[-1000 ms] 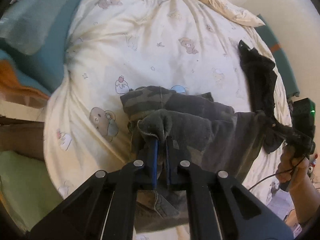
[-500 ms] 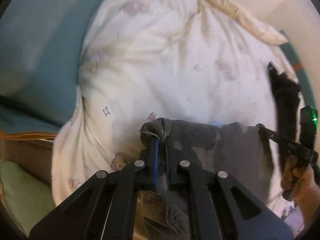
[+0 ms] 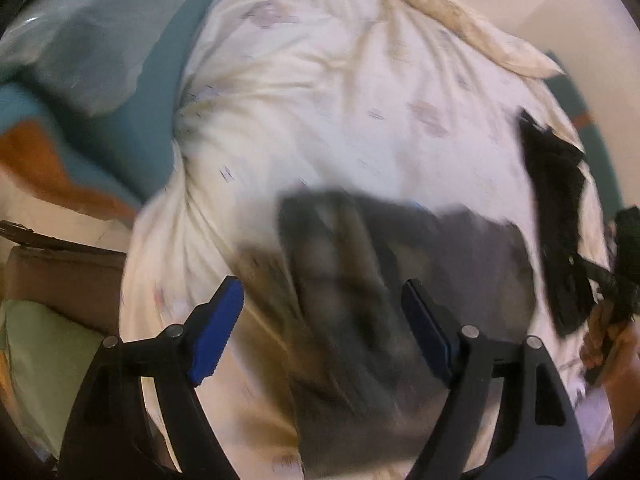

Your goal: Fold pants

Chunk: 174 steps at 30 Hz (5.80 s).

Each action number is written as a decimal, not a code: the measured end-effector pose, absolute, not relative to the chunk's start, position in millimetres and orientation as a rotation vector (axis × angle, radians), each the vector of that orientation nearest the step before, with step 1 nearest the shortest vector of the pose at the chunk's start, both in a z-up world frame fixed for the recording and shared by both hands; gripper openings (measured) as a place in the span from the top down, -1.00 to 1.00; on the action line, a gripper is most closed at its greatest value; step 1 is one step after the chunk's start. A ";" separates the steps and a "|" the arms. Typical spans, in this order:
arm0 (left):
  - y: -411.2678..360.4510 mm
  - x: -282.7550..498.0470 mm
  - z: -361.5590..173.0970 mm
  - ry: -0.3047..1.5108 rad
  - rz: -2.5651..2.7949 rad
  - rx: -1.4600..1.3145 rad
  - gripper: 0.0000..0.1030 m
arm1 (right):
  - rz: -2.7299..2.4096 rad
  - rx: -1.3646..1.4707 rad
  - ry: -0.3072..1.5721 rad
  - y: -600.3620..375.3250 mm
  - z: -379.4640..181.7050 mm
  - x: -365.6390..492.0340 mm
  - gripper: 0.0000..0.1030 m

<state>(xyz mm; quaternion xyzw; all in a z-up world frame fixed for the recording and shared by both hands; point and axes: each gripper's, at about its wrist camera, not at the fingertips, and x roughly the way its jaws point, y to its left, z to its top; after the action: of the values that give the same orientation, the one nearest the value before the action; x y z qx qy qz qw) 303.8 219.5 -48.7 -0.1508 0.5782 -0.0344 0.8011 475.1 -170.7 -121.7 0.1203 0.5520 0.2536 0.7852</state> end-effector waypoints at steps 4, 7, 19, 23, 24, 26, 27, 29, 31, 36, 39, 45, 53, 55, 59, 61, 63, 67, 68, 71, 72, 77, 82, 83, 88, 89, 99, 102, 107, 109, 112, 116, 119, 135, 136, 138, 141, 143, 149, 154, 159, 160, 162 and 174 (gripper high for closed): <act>209.7 234.0 -36.1 1.183 -0.058 -0.430 -0.67 | 0.555 0.420 1.182 -198.8 -117.3 414.7 -0.32; 196.8 182.7 -52.1 1.208 -0.022 -0.581 -0.70 | 0.626 0.592 1.242 -197.9 -140.4 358.1 -0.33; 145.4 129.0 -130.7 1.151 -0.033 -0.865 -0.70 | 0.718 1.121 1.336 -140.9 -259.9 273.0 -0.37; 167.6 141.6 -156.6 1.162 -0.072 -0.971 -0.73 | 0.672 1.164 1.343 -140.6 -283.3 291.4 -0.49; 176.2 144.7 -156.6 1.143 -0.072 -0.976 -0.73 | 0.668 1.181 1.345 -142.3 -287.1 294.6 -0.48; 191.5 148.1 -153.7 1.117 -0.059 -1.004 -0.73 | 0.657 1.207 1.308 -154.3 -286.2 297.6 -0.49; 196.6 147.5 -154.4 1.114 -0.050 -1.029 -0.72 | 0.647 1.222 1.282 -161.4 -284.6 298.6 -0.49; 214.0 143.9 -150.1 1.064 0.003 -1.063 -0.70 | 0.628 1.251 1.231 -178.8 -280.6 300.5 -0.52; 230.1 140.3 -147.9 1.019 0.046 -1.075 -0.70 | 0.599 1.279 1.190 -192.1 -278.0 301.6 -0.66; 221.9 148.1 -145.1 1.026 0.036 -1.046 -0.73 | 0.516 1.360 1.099 -205.5 -279.2 308.2 -0.85; 214.4 150.6 -141.4 1.002 0.045 -1.048 -0.76 | 0.552 1.342 1.128 -180.9 -276.5 315.4 -0.86; 228.3 139.7 -151.7 1.016 0.047 -1.096 -0.76 | 0.511 1.372 1.126 -195.3 -276.9 298.6 -0.86; 225.9 153.6 -145.2 1.056 0.036 -1.034 0.46 | 0.451 1.195 1.185 -178.8 -262.8 330.3 -0.11; 227.2 153.0 -133.7 1.055 0.029 -1.053 0.55 | 0.457 1.153 1.178 -180.3 -246.7 329.1 0.15; 225.3 143.9 -101.1 1.014 -0.030 -1.103 0.61 | 0.494 1.120 1.118 -193.1 -203.4 316.7 0.33; 226.1 134.4 -80.2 0.998 -0.042 -1.112 0.61 | 0.512 1.109 1.093 -196.7 -178.8 313.8 0.35; 232.0 124.4 -65.9 0.997 -0.026 -1.144 0.64 | 0.528 1.102 1.084 -197.7 -157.5 308.6 0.36; 246.1 111.8 -46.4 1.000 -0.006 -1.144 0.79 | 0.545 1.052 1.126 -190.4 -127.2 295.3 0.36; 246.9 110.3 -43.6 1.006 -0.004 -1.103 0.79 | 0.535 1.043 1.139 -189.2 -126.8 292.1 0.36; 244.8 113.3 -59.2 1.058 0.009 -1.092 0.83 | 0.510 1.065 1.172 -191.6 -142.4 284.0 0.36; 244.8 112.4 -65.0 1.068 0.013 -1.112 0.85 | 0.501 1.072 1.182 -192.4 -150.4 282.8 0.37; 235.9 88.2 -46.0 1.014 -0.004 -1.131 0.87 | 0.495 1.097 1.200 -199.3 -161.5 267.1 0.39; 241.6 84.5 9.7 0.928 -0.071 -1.179 0.88 | 0.543 1.131 1.144 -205.6 -110.7 257.8 0.40; 244.6 86.6 26.1 0.897 -0.095 -1.195 0.88 | 0.553 1.129 1.135 -204.8 -100.6 257.4 0.40; 263.2 93.1 83.6 0.817 -0.127 -1.205 0.88 | 0.614 1.110 1.088 -191.1 -32.3 259.8 0.40; 270.8 93.6 94.9 0.805 -0.126 -1.207 0.88 | 0.629 1.114 1.087 -186.1 -22.3 261.7 0.40; 395.5 69.8 151.9 0.693 -0.017 -1.125 0.87 | 0.830 1.037 1.107 -55.5 24.5 282.5 0.40; 452.5 61.9 151.8 0.689 0.052 -1.053 0.87 | 0.887 1.019 1.126 6.9 17.1 288.4 0.40; 530.2 52.0 124.2 0.656 0.085 -0.946 0.87 | 0.951 0.975 1.136 108.5 -14.9 290.9 0.40; 552.1 46.9 104.2 0.645 0.081 -0.841 0.86 | 0.978 0.940 1.121 145.9 -35.7 287.0 0.40; 581.2 34.6 40.3 0.736 0.127 -0.787 0.86 | 0.999 0.875 1.138 182.3 -77.9 275.7 0.40; 587.1 2.3 -46.4 0.940 0.208 -0.722 0.85 | 1.001 0.799 1.280 210.6 -169.4 240.6 0.41; 586.4 -23.2 -84.6 1.026 0.270 -0.715 0.85 | 0.972 0.773 1.376 215.9 -209.0 210.9 0.38; 539.7 -34.0 -29.9 1.173 0.281 -0.525 0.27 | 0.770 0.285 1.394 160.2 -113.1 184.5 -0.46; 536.5 -27.0 -18.7 1.149 0.267 -0.501 0.27 | 0.761 0.249 1.325 162.2 -94.4 192.4 -0.46; 534.8 -1.6 -11.8 1.146 0.232 -0.480 0.26 | 0.810 0.243 1.294 174.5 -87.8 215.0 -0.03; 531.0 37.5 -52.1 1.259 0.176 -0.482 0.27 | 0.868 0.271 1.406 207.1 -118.3 237.8 0.49; 533.8 44.5 -80.7 1.345 0.208 -0.456 0.43 | 0.844 0.182 1.413 235.6 -134.9 241.9 0.49; 554.5 46.8 -131.7 1.422 0.214 -0.441 0.74 | 0.751 -0.031 1.443 276.2 -187.7 243.7 0.54; 541.7 54.3 -142.3 1.423 0.256 -0.343 0.74 | 0.716 -0.134 1.447 300.0 -200.1 241.1 0.53; 519.9 51.9 -127.1 1.407 0.327 -0.263 0.76 | 0.731 -0.144 1.445 292.5 -201.8 236.1 0.48; 513.8 50.8 -118.2 1.390 0.342 -0.266 0.71 | 0.738 -0.139 1.438 285.7 -194.6 236.1 0.46; 500.8 45.4 -98.6 1.344 0.330 -0.316 -0.24 | 0.763 -0.101 1.414 273.2 -184.0 234.8 0.43; 332.4 15.3 5.7 0.966 0.268 -0.313 -0.76 | 0.755 -0.036 1.080 105.5 -76.7 200.5 -0.81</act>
<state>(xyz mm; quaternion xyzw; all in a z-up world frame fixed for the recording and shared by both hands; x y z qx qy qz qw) 15.3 332.4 5.7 -0.1493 0.4613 0.1281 0.8652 200.5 105.5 -76.7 -0.0165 0.5017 0.3506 0.7906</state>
